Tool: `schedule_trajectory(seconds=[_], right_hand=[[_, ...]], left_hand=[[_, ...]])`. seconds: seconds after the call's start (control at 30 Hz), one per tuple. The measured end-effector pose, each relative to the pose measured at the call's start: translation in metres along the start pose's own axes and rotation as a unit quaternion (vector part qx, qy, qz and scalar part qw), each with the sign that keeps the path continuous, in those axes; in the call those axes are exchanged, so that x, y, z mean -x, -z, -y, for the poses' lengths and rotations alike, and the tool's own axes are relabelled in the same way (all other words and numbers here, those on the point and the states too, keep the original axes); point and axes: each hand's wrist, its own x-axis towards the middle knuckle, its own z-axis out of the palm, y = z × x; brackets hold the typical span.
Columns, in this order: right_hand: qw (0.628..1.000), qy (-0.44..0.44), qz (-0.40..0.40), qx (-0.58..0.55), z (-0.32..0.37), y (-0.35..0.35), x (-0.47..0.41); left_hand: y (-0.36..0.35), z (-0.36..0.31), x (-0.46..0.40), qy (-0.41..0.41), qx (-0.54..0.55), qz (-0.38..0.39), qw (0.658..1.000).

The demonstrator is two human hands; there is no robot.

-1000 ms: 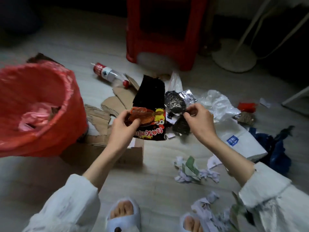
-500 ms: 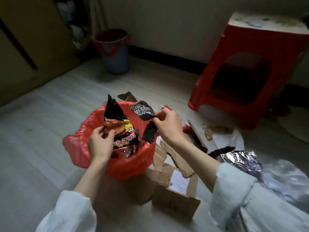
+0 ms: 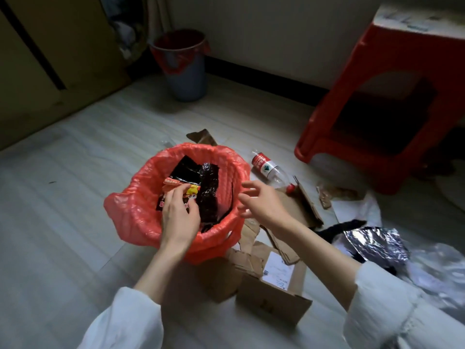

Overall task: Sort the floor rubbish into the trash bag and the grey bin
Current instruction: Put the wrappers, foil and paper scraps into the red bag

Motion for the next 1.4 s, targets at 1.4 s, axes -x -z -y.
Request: schedule_trajectory(seconds=[1.4], right_hand=[[0.856, -0.329, -0.064, 0.394, -0.416, 0.201, 0.224]], left_hand=[[-0.297, -0.008, 0.287, -0.548, -0.197, 0.486, 0.651]])
